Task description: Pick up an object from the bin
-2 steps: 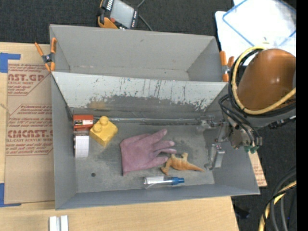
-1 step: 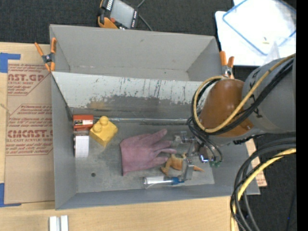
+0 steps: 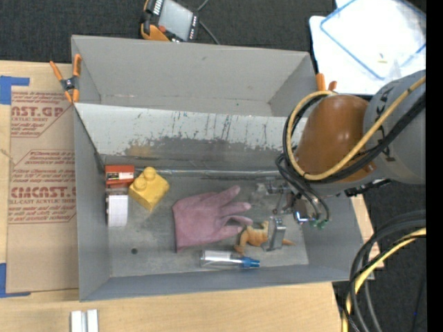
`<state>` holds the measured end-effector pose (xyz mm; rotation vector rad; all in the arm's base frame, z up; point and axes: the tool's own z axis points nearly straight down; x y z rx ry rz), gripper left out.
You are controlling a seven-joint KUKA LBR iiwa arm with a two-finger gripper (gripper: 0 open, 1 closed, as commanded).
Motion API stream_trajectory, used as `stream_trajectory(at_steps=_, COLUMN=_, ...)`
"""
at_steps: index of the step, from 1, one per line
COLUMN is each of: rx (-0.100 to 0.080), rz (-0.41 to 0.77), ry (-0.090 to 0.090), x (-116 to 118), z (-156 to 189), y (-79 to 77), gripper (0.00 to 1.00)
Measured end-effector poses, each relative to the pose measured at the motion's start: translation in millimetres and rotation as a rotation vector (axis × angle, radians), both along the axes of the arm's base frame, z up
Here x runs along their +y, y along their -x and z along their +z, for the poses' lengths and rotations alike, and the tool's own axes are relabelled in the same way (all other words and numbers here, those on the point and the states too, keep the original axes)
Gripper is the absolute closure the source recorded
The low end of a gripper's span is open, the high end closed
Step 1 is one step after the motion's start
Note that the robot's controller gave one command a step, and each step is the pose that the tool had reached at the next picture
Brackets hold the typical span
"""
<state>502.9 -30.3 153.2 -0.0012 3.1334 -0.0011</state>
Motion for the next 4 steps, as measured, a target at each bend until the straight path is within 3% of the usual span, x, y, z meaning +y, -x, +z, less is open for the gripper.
stream_trajectory(at_steps=1, rx=0.009, rz=0.006, ry=-0.001, x=-4.0, z=-76.9, y=1.6, gripper=0.00)
stream_trajectory(at_steps=2, rx=-0.015, rz=-0.133, ry=-0.002, x=-15.7, z=-82.9, y=6.0, gripper=0.00)
stream_trajectory(at_steps=3, rx=0.005, rz=-0.009, ry=-0.002, x=-4.4, z=-77.6, y=1.4, gripper=1.00)
stream_trajectory(at_steps=4, rx=0.005, rz=-0.009, ry=-0.002, x=-4.4, z=-77.6, y=1.4, gripper=1.00)
